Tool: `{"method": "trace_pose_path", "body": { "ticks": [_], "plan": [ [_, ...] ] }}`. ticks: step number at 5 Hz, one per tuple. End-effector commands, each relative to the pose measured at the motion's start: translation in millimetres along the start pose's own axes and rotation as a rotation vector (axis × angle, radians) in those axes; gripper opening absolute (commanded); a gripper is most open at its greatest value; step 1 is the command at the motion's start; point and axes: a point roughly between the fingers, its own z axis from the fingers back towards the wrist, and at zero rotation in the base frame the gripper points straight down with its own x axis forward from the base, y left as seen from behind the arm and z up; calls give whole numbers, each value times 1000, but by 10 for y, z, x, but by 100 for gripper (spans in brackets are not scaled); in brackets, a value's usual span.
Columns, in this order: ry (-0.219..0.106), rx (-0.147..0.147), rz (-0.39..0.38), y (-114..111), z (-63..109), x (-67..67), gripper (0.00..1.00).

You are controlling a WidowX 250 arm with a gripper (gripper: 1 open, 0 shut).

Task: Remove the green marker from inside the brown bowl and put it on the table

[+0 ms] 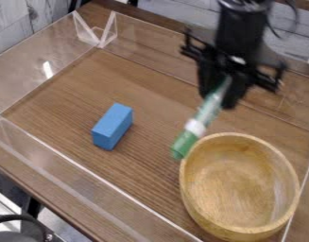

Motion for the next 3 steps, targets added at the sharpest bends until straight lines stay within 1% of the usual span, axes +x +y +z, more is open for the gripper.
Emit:
{"method": "trace_pose_path", "body": {
  "ticks": [1, 2, 3],
  "plan": [
    [-79, 1, 15, 254, 194, 73, 0],
    [-84, 3, 37, 142, 161, 71, 0],
    [-84, 13, 72, 125, 124, 72, 0]
  ]
}}
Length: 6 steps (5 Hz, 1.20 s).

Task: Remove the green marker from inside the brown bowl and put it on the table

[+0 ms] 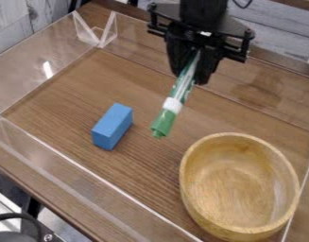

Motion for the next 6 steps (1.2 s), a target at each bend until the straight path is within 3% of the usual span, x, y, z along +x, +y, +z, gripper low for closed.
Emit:
{"method": "trace_pose_path", "body": {
  "ticks": [1, 6],
  "plan": [
    [-47, 0, 10, 11, 69, 41, 0],
    [-75, 8, 48, 129, -215, -10, 0]
  ]
}}
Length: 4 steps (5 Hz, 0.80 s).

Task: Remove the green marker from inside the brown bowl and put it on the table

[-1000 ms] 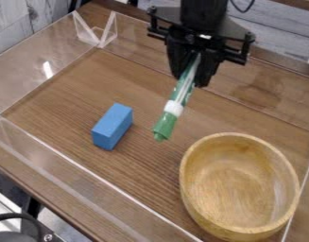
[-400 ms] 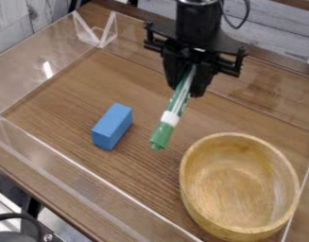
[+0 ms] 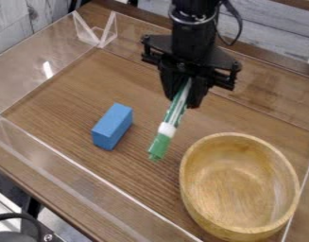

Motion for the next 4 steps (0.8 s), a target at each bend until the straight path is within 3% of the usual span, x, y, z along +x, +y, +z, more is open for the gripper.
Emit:
{"method": "trace_pose_path", "body": {
  "ticks": [1, 4],
  "plan": [
    [-44, -6, 3, 27, 30, 40, 0],
    [-62, -6, 2, -5, -117, 25, 0]
  ]
}}
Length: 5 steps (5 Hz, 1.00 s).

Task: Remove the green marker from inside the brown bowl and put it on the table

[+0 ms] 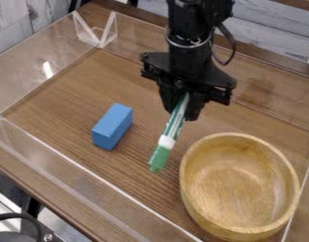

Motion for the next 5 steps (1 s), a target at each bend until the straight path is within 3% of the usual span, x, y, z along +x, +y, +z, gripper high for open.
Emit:
{"method": "trace_pose_path", "body": {
  "ticks": [1, 5],
  "plan": [
    [-44, -13, -11, -36, 30, 51, 0],
    [-55, -22, -27, 115, -22, 140, 0]
  ]
}}
